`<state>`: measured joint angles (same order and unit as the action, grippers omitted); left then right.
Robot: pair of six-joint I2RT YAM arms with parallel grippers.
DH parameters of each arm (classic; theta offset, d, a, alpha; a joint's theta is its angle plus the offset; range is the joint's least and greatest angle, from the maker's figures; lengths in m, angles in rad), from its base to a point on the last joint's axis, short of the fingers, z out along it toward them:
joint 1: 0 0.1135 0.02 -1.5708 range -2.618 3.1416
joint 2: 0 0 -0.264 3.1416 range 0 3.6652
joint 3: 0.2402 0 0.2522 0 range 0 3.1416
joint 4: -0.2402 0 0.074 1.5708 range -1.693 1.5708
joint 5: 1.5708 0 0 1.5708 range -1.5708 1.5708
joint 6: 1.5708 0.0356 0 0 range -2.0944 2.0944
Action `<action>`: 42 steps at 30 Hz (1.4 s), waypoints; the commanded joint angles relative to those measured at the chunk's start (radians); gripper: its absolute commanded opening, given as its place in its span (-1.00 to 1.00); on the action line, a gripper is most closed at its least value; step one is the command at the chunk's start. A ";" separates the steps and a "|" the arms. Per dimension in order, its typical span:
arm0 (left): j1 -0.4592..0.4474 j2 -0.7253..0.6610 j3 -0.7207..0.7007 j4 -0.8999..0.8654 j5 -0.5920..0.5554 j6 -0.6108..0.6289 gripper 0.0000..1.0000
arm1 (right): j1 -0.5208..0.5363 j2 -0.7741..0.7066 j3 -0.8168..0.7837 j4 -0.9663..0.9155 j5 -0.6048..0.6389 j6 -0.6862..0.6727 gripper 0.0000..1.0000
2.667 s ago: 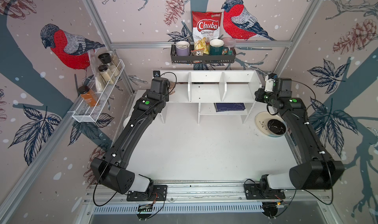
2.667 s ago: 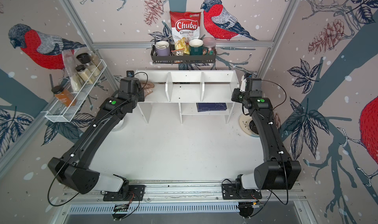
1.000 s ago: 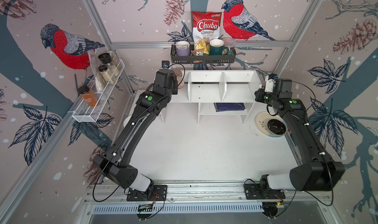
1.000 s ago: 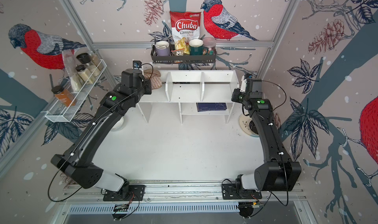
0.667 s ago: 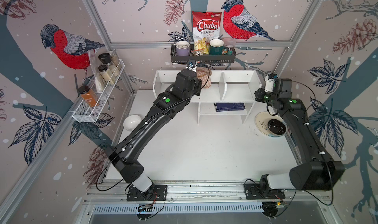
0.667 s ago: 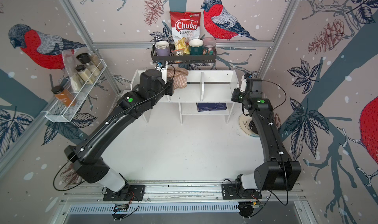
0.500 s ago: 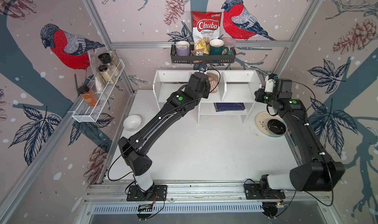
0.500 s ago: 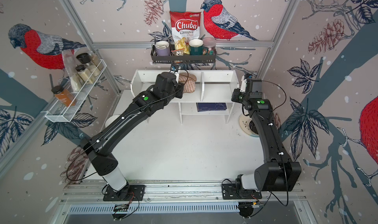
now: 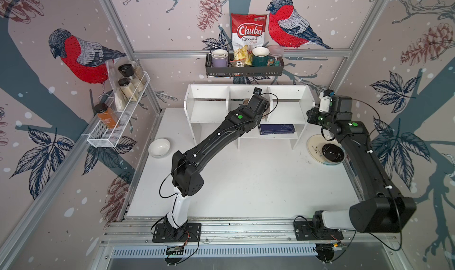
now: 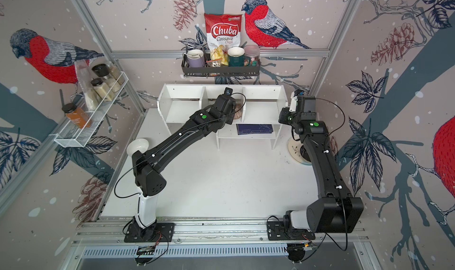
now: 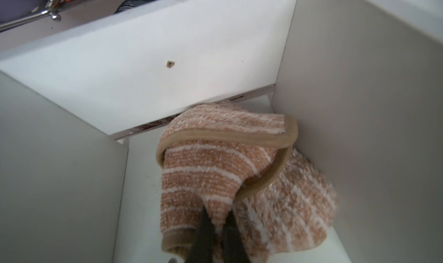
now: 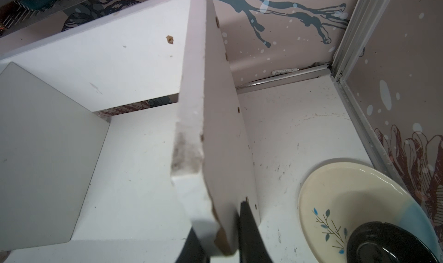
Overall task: Wipe the bookshelf clean with a cloth
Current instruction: Wipe the dust from the shelf.
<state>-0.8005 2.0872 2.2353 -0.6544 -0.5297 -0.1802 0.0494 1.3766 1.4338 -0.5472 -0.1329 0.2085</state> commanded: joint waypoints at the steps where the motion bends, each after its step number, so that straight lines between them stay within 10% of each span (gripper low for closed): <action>1: -0.001 0.084 0.157 -0.077 -0.016 -0.014 -1.00 | -0.003 -0.008 -0.010 -0.047 -0.166 0.157 -1.00; 8: 0.023 0.164 0.407 -0.133 -0.146 0.054 -1.00 | -0.008 -0.017 -0.012 -0.047 -0.171 0.156 -1.00; 30: -0.041 -0.008 -0.005 -0.209 -0.177 -0.040 -1.00 | -0.023 -0.047 -0.039 -0.033 -0.177 0.168 -1.00; 42: -0.026 0.173 0.459 -0.231 -0.151 0.018 -1.00 | -0.025 0.026 0.031 -0.025 -0.211 0.185 -1.00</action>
<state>-0.8387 2.2528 2.6453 -0.8913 -0.6579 -0.1890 0.0257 1.3697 1.4265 -0.5461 -0.1932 0.2119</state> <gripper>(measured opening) 0.069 0.153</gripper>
